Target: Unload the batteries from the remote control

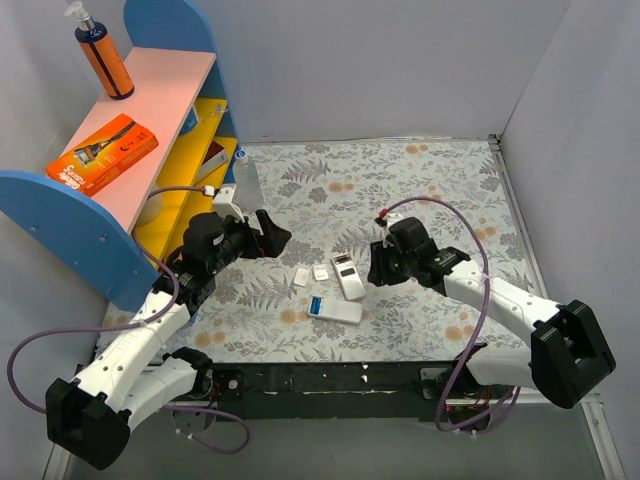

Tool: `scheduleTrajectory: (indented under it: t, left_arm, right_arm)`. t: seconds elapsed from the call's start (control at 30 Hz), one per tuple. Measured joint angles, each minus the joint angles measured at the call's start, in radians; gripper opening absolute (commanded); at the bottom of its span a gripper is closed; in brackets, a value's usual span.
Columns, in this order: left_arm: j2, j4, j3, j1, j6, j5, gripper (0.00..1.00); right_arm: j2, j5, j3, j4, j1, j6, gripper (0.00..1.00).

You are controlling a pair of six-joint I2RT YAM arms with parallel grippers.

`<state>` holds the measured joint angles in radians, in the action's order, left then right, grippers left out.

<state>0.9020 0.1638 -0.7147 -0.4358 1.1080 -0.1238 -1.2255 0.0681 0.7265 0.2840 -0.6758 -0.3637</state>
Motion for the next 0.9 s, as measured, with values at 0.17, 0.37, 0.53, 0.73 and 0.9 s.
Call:
scheduleTrajectory:
  t: [0.17,0.37,0.53,0.73,0.9]
  left_arm:
    - [0.032,-0.017,0.0,0.0,0.0,-0.061,0.98]
    - [0.078,-0.017,0.0,0.0,0.0,-0.14,0.98]
    - [0.077,-0.028,0.0,0.0,-0.001,-0.153,0.98]
    - [0.077,-0.034,0.0,0.0,-0.001,-0.158,0.98]
    - [0.077,-0.036,0.0,0.0,-0.004,-0.175,0.95]
  right_arm:
    - [-0.063,-0.119,0.028,0.049,0.13,0.078,0.58]
    - [-0.148,-0.174,0.048,0.08,0.219,0.155,0.66]
    - [-0.187,-0.137,0.048,0.08,0.259,0.208,0.65]
    - [-0.241,-0.095,0.048,0.08,0.277,0.25,0.6]
    - [-0.241,-0.058,0.04,0.053,0.277,0.278,0.49]
